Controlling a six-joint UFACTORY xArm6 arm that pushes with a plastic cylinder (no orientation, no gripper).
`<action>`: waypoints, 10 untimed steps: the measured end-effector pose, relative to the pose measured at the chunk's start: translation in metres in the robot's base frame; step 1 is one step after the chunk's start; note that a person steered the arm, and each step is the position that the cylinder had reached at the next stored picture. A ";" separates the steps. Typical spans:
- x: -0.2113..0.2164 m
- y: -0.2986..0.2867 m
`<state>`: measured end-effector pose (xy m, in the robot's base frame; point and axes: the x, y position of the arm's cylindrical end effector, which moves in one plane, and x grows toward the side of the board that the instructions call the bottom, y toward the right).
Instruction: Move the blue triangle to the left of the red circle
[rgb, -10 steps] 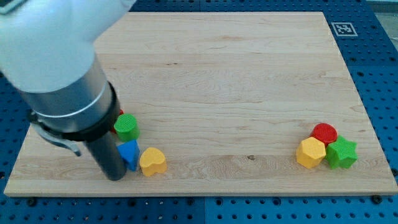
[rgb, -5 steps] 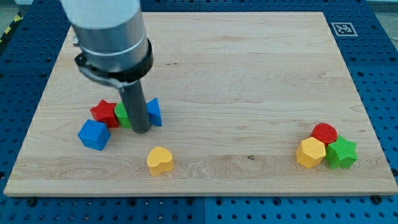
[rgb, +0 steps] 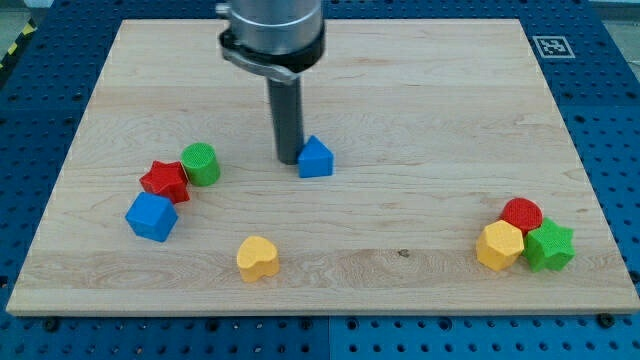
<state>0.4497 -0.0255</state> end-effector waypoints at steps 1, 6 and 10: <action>0.000 0.037; 0.029 0.061; 0.083 0.140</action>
<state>0.5330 0.1141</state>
